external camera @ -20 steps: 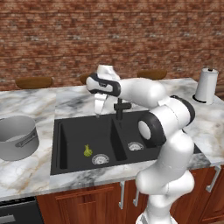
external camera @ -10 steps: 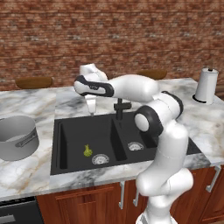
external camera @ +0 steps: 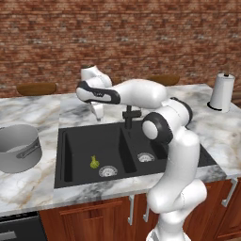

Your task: Dump the broccoli from the pot into the sink. Then turn on the water and wash the broccoli. Then turn off the water and put the broccoli back in the pot.

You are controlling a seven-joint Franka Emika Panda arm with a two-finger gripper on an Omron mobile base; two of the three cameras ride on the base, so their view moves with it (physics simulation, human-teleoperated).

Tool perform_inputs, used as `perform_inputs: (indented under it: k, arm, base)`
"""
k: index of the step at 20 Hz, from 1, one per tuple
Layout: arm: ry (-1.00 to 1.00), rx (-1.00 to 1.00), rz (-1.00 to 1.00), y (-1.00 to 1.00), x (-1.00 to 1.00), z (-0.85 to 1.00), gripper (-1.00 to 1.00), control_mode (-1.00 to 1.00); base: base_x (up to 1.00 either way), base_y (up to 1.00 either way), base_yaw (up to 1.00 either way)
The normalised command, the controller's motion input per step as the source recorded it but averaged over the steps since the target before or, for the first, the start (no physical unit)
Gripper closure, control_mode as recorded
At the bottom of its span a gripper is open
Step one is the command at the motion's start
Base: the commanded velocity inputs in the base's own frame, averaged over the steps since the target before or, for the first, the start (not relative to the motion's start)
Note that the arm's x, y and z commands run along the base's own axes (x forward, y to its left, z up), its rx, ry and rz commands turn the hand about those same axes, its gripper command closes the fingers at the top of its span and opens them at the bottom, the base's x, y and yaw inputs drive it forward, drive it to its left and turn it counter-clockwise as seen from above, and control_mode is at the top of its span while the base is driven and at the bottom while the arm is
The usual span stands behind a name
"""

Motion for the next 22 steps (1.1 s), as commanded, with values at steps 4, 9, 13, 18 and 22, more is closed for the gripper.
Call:
perform_inputs:
  k: [4,9,13,18,22]
  arm:
    - [-0.10,0.00,0.23,0.00,0.10,0.00,-1.00,-1.00]
    - [-0.16,0.00,0.23,0.00,0.01,0.00,-1.00,-1.00]
    - [-0.19,0.07,0.22,0.00,0.00,0.00,-1.00,-1.00]
    - [-0.06,0.09,0.26,0.00,0.01,0.00,-1.00,-1.00]
    - [0.00,0.05,0.28,0.00,0.00,0.00,-1.00,-1.00]
  base:
    - [0.00,0.00,0.00]
    - [0.00,0.00,0.00]
    - [0.00,0.00,0.00]
    - [0.00,0.00,0.00]
    - [0.00,0.00,0.00]
